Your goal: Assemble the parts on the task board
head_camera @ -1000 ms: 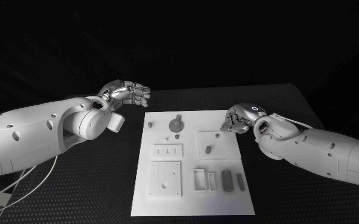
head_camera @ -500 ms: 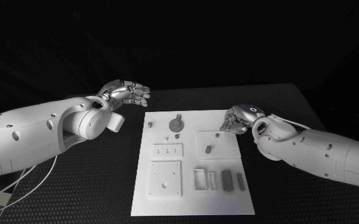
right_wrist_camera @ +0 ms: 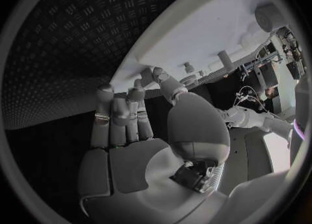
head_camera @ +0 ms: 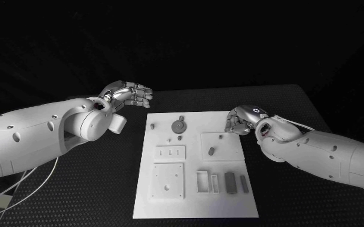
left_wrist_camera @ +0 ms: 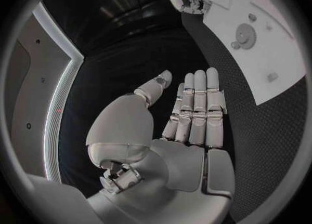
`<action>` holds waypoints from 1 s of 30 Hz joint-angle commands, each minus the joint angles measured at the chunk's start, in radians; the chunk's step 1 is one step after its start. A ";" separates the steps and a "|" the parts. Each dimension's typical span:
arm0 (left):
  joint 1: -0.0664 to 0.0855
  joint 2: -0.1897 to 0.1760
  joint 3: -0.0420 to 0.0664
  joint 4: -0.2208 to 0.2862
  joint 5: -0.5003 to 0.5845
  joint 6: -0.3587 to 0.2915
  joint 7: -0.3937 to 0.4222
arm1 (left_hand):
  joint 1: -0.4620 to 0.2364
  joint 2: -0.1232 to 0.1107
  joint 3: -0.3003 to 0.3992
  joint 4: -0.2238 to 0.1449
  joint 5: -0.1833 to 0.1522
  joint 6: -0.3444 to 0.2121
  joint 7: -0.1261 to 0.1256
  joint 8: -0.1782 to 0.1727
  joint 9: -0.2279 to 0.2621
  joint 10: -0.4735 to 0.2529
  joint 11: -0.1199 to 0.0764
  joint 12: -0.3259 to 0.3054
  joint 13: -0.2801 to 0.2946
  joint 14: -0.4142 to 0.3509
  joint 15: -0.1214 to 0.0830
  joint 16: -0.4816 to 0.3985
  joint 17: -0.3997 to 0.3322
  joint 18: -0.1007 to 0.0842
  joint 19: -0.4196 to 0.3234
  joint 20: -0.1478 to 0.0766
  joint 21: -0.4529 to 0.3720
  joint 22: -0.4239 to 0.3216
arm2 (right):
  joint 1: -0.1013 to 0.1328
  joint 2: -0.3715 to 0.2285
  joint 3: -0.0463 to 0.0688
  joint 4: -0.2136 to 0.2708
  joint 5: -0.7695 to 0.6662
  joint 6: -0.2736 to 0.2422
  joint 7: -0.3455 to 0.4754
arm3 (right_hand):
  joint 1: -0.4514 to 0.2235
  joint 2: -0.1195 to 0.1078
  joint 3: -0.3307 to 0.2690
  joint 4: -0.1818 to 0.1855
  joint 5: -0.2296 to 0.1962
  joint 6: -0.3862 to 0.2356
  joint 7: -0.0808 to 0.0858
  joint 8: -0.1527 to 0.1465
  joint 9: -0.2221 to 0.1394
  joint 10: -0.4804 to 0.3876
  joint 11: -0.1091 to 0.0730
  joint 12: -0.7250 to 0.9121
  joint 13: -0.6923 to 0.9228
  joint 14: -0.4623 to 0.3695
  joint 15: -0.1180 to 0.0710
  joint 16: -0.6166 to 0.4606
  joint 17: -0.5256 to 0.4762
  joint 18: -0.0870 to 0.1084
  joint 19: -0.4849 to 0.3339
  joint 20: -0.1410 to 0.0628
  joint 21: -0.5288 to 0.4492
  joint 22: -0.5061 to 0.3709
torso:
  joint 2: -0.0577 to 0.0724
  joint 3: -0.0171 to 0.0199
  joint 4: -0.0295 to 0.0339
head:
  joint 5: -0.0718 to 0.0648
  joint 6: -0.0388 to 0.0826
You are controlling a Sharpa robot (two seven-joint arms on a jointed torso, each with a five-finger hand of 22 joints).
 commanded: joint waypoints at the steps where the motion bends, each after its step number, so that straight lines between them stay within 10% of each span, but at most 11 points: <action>1: 0.001 0.001 0.001 0.002 -0.004 0.013 0.002 | -0.006 -0.002 -0.004 0.000 -0.003 -0.007 0.002 -0.005 -0.002 -0.001 0.006 -0.004 0.001 0.007 -0.001 -0.003 0.001 0.017 0.002 -0.006 -0.005 0.001 | -0.004 -0.001 -0.003 -0.002 -0.008 0.014 0.023 | 0.022 0.009 -0.007 0.001 0.007 0.000 0.007 -0.005 0.003 -0.005 0.004 0.004 -0.001 -0.004 0.003 0.000 0.000 0.013 -0.008 0.002 0.005 0.019 | 0.000 0.0002 -0.0009 | 0.000 0.000; 22: 0.001 0.003 0.001 -0.001 -0.021 0.039 -0.011 | -0.014 0.009 -0.004 0.010 -0.003 0.011 -0.005 0.007 0.002 0.008 0.002 -0.004 0.005 0.009 0.000 -0.013 0.010 0.016 0.002 -0.005 -0.009 0.004 | -0.003 0.002 -0.002 -0.004 0.003 0.013 0.060 | 0.024 0.050 -0.027 0.003 0.007 0.051 -0.006 -0.011 -0.003 0.005 -0.007 0.013 -0.007 0.003 -0.003 0.006 0.002 0.013 -0.005 0.007 0.014 0.019 | 0.000 0.0001 -0.0005 | 0.000 -0.001; 30: 0.001 0.005 0.001 0.001 -0.041 0.049 -0.017 | -0.023 0.020 -0.005 0.021 -0.003 0.039 -0.018 0.021 0.006 0.015 -0.001 -0.004 0.009 0.011 0.000 -0.020 0.018 0.017 0.002 -0.005 -0.012 0.008 | -0.001 0.025 -0.001 -0.031 -0.019 0.112 0.032 | 0.000 0.058 -0.034 0.006 0.007 0.062 -0.008 -0.016 -0.006 0.009 -0.010 0.014 -0.011 0.006 -0.005 0.007 0.002 0.013 -0.003 0.007 0.016 0.018 | 0.000 -0.0005 -0.0006 | 0.001 0.001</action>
